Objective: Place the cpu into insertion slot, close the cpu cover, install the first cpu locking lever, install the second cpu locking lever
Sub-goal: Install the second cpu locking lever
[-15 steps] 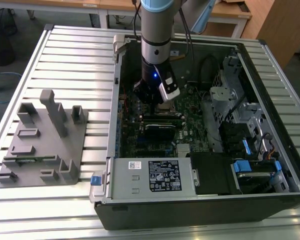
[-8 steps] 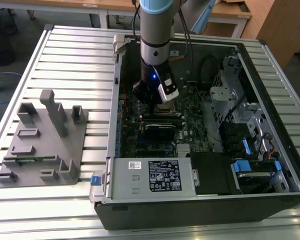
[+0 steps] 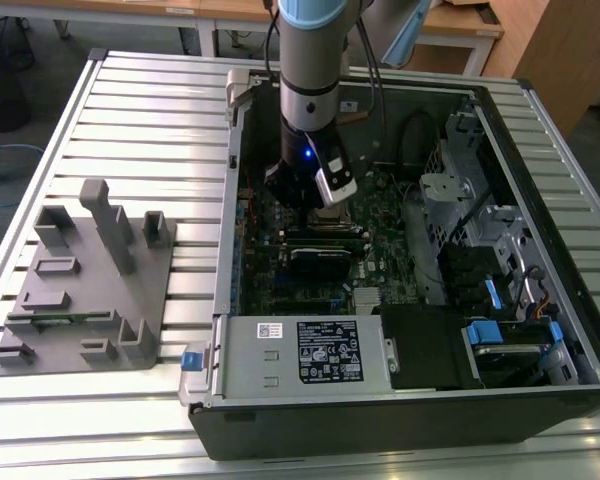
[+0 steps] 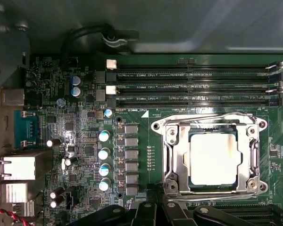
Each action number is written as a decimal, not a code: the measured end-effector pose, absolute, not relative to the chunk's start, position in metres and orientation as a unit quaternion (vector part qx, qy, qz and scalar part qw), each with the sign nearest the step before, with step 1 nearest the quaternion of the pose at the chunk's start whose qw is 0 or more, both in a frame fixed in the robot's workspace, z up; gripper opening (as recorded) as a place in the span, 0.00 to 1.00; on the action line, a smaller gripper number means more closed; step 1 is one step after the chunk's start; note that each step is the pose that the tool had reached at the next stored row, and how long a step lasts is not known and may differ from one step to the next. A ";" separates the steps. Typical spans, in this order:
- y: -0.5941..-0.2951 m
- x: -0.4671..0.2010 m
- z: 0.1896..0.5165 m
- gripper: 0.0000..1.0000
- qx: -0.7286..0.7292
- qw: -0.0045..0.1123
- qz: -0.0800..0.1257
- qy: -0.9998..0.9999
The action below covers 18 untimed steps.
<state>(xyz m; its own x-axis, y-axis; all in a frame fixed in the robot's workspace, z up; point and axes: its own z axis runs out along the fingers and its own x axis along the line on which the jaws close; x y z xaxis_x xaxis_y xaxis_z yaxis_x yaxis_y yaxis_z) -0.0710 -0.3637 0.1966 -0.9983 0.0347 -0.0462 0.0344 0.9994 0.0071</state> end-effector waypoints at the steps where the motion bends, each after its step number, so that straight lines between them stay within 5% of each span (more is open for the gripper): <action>1: -0.364 -0.071 0.197 0.11 0.017 0.023 0.003 1.000; 18: -0.364 -0.074 0.198 0.11 0.017 0.023 0.005 1.000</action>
<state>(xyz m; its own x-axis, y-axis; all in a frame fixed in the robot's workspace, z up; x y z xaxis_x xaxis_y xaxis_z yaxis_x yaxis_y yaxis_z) -0.0743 -0.3644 0.1977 -0.9983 0.0348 -0.0466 0.0343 0.9994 0.0105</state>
